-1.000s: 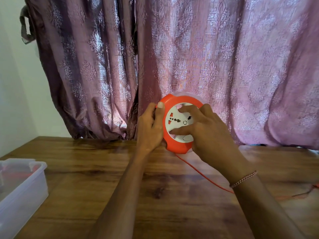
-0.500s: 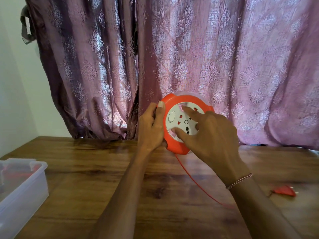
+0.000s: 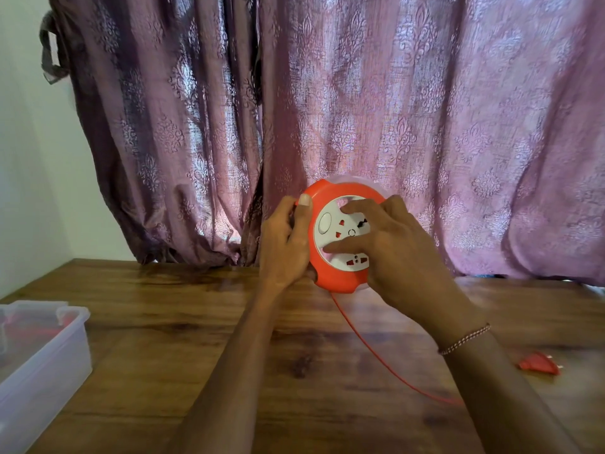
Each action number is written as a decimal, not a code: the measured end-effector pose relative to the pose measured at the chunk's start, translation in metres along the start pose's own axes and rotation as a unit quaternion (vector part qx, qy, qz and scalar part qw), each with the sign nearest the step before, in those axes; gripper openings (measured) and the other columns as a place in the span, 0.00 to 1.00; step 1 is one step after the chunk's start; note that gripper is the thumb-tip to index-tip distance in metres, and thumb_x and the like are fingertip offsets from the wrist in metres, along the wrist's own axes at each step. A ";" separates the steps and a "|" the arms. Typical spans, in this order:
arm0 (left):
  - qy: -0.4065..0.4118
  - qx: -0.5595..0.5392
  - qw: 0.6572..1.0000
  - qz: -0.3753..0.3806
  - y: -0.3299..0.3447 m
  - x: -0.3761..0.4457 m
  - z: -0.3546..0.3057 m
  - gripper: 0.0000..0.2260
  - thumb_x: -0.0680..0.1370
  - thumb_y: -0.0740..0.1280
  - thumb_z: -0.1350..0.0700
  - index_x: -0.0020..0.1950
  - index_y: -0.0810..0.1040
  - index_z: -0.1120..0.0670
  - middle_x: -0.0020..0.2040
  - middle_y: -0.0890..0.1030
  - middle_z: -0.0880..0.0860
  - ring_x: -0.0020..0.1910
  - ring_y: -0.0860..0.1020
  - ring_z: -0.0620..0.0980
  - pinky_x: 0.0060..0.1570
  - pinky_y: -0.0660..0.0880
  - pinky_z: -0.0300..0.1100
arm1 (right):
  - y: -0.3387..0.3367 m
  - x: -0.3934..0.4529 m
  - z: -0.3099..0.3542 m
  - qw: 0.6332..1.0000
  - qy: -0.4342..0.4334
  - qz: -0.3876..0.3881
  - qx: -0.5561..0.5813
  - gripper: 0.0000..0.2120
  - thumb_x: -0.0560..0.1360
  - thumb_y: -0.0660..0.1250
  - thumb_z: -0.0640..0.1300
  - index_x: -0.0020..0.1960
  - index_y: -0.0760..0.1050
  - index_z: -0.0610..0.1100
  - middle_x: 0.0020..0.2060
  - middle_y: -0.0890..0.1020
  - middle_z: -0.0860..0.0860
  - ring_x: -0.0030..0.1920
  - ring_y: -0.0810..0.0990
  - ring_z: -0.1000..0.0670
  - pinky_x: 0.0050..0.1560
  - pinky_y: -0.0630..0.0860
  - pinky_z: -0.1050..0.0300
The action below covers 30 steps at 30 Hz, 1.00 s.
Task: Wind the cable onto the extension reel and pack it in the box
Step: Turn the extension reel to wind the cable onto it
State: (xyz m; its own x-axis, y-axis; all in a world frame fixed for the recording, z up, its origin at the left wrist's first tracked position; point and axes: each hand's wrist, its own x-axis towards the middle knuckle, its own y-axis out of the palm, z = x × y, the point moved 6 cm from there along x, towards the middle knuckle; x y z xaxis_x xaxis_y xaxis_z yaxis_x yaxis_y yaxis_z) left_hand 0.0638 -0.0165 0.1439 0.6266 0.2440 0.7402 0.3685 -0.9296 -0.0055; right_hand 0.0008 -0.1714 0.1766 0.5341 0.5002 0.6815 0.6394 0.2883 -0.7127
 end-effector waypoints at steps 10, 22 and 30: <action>0.007 0.015 1.000 -0.008 0.001 -0.001 -0.003 0.18 0.83 0.58 0.41 0.37 0.66 0.50 0.30 0.72 0.44 0.31 0.67 0.41 0.36 0.70 0.56 | 0.000 -0.005 -0.009 0.992 0.115 -0.028 0.037 0.28 0.68 0.67 0.53 0.67 0.69 0.66 0.50 0.73 0.44 0.52 0.72 0.40 0.50 0.74 0.48; -0.005 -0.006 1.000 -0.012 -0.001 -0.001 -0.003 0.22 0.81 0.58 0.38 0.39 0.68 0.55 0.32 0.73 0.48 0.34 0.70 0.45 0.38 0.72 0.57 | -0.010 0.000 -0.011 0.990 0.093 -0.070 0.081 0.20 0.73 0.69 0.54 0.63 0.78 0.49 0.49 0.77 0.47 0.52 0.73 0.44 0.47 0.76 0.46; -0.007 -0.006 1.000 -0.004 0.000 0.001 0.000 0.20 0.82 0.58 0.39 0.39 0.67 0.53 0.32 0.72 0.45 0.34 0.70 0.45 0.37 0.72 0.56 | 0.001 -0.001 -0.002 0.999 0.016 0.023 0.024 0.20 0.66 0.70 0.38 0.52 0.83 0.59 0.65 0.75 0.47 0.59 0.69 0.40 0.51 0.75 0.45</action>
State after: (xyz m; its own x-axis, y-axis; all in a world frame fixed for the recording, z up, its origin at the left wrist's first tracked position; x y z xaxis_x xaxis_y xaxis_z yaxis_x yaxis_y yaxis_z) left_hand 0.0643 -0.0161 0.1442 0.6324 0.2560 0.7311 0.3666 -0.9303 0.0086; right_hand 0.0020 -0.1727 0.1756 0.5796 0.4875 0.6530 0.5881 0.3045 -0.7493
